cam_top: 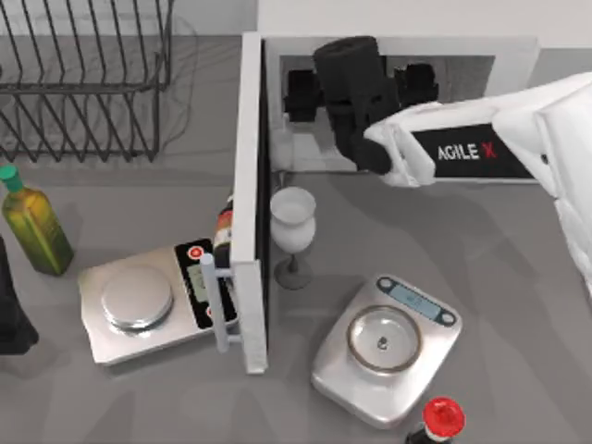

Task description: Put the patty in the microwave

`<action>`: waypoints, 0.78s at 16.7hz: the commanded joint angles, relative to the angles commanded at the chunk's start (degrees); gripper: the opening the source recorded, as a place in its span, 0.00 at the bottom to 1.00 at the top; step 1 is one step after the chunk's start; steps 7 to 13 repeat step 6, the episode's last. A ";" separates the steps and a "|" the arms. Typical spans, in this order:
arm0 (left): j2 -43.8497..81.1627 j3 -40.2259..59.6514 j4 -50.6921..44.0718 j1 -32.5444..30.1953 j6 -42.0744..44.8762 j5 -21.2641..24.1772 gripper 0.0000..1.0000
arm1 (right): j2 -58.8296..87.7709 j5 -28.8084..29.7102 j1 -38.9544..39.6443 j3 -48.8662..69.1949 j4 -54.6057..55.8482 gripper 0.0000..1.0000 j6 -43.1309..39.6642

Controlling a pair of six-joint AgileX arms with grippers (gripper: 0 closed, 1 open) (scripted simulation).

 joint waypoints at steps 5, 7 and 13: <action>0.00 0.00 0.00 0.00 0.00 0.00 1.00 | -4.96 -0.06 0.04 3.00 -7.81 1.00 0.05; 0.00 0.00 0.00 0.00 0.00 0.00 1.00 | -5.04 -0.05 0.04 3.05 -7.88 1.00 0.05; 0.00 0.00 0.00 0.00 0.00 0.00 1.00 | -5.04 -0.05 0.04 3.05 -7.88 1.00 0.05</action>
